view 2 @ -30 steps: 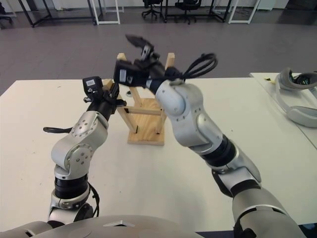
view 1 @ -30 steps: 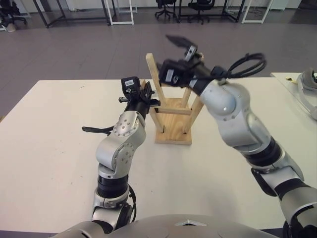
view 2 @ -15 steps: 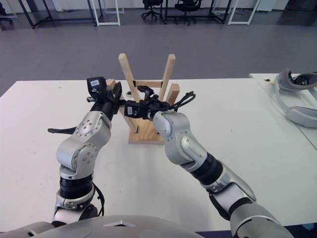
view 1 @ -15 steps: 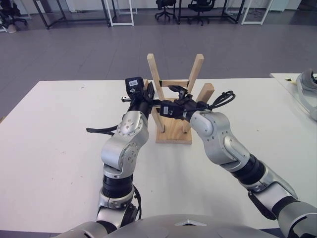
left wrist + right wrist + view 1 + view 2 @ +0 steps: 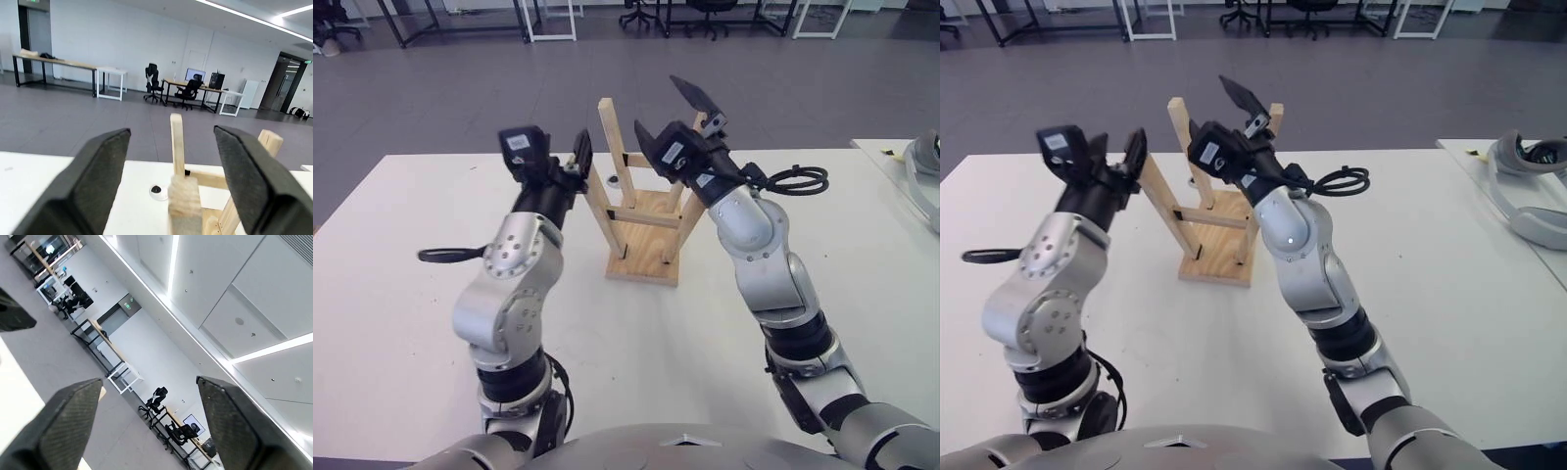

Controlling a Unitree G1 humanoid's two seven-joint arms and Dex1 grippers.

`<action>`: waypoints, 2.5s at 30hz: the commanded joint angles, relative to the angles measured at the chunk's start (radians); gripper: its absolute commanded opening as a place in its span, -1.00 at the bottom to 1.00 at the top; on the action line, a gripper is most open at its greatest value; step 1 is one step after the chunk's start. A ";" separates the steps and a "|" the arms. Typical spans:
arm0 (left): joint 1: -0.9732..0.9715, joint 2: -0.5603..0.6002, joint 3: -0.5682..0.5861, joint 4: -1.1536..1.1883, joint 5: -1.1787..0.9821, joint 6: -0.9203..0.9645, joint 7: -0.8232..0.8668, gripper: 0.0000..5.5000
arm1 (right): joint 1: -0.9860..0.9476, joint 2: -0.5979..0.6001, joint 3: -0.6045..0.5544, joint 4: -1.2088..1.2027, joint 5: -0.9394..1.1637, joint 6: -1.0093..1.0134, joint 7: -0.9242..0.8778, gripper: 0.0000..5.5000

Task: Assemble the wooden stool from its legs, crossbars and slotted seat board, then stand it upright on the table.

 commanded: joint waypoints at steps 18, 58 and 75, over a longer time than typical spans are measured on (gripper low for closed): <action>-0.025 0.281 -0.116 0.744 0.022 -0.273 -0.472 0.34 | -0.048 0.110 -0.274 0.135 0.576 0.640 -0.013 0.30; -0.168 0.287 -0.172 1.861 0.322 -1.147 -1.020 0.34 | 0.167 -0.200 0.225 0.481 0.275 -0.032 0.408 0.30; -0.138 0.569 -0.070 1.867 0.337 -1.397 -0.889 0.34 | 0.410 -0.523 -0.026 0.152 0.637 -0.030 0.825 0.30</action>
